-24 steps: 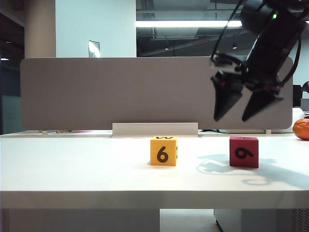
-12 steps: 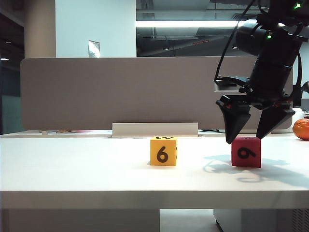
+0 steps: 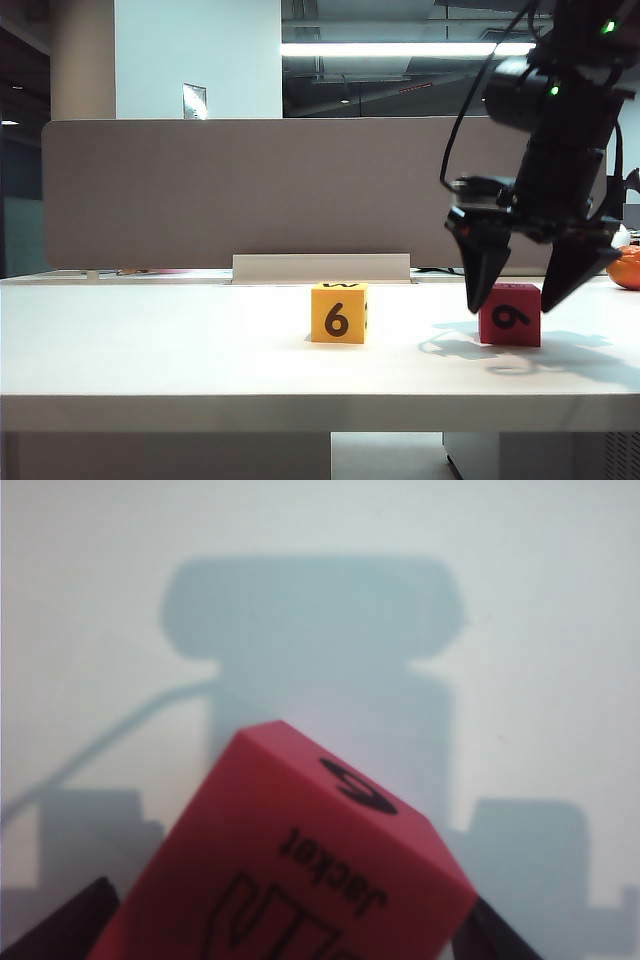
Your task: Stack one letter block on top of another letter block.
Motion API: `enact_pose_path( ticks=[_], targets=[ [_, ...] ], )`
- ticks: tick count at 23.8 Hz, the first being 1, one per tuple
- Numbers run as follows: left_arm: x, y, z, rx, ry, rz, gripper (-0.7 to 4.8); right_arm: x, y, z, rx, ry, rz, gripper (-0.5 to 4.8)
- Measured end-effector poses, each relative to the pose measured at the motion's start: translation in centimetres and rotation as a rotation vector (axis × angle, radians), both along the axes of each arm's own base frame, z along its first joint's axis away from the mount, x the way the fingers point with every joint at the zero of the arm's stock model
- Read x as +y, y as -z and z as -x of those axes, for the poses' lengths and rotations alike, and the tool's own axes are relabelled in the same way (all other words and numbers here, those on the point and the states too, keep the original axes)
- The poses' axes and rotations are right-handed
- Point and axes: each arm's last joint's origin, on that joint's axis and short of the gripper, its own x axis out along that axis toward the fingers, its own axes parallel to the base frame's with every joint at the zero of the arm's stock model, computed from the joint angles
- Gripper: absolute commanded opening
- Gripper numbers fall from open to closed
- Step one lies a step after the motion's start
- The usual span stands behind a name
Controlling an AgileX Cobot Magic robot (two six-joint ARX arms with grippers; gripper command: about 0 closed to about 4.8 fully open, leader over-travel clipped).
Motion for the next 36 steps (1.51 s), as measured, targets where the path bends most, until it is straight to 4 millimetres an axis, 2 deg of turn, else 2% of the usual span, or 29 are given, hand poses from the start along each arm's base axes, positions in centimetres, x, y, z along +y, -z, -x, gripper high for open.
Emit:
enact_pose_path(
  ticks=[1, 3, 4, 6, 14, 17, 19, 23, 26, 29, 30, 36],
  targets=[
    [0.0, 0.0, 0.0, 0.000, 0.000, 0.000, -0.06, 0.0, 0.6, -0.1, 0.020, 0.010, 0.001, 4.79],
    [0.0, 0.0, 0.0, 0.000, 0.000, 0.000, -0.06, 0.1, 0.9, -0.2, 0.028, 0.030, -0.006, 3.95],
    [0.0, 0.0, 0.0, 0.001, 0.000, 0.000, -0.06, 0.1, 0.8, -0.3, 0.022, 0.034, -0.010, 3.04],
    [0.0, 0.0, 0.0, 0.001, 0.000, 0.000, -0.06, 0.1, 0.7, -0.5, -0.005, 0.039, -0.020, 2.38],
    [0.0, 0.0, 0.0, 0.000, 0.000, 0.000, -0.06, 0.2, 0.4, -0.7, -0.016, 0.039, -0.024, 2.37],
    [0.0, 0.0, 0.0, 0.001, 0.000, 0.000, -0.06, 0.6, -1.2, -1.3, -0.028, 0.020, -0.064, 2.36],
    [0.0, 0.0, 0.0, 0.001, 0.000, 0.000, -0.06, 1.5, -3.5, -1.9, -0.059, -0.014, -0.105, 2.36],
    [0.0, 0.0, 0.0, 0.000, 0.000, 0.000, -0.06, 4.4, -6.1, -1.7, -0.097, -0.102, -0.120, 2.36],
    [0.0, 0.0, 0.0, 0.000, 0.000, 0.000, -0.06, 6.3, -6.7, -1.1, -0.121, -0.184, -0.118, 2.32],
    [0.0, 0.0, 0.0, 0.002, 0.001, 0.000, -0.06, 7.8, -6.8, -0.5, -0.136, -0.253, -0.110, 1.71],
    [0.0, 0.1, 0.0, 0.008, 0.001, 0.000, -0.06, 8.2, -6.8, -0.4, -0.141, -0.268, -0.111, 1.65],
    [0.0, 0.4, 0.0, 0.039, 0.001, 0.001, -0.06, 9.8, -7.1, 0.2, -0.176, -0.317, -0.125, 1.66]
  ],
)
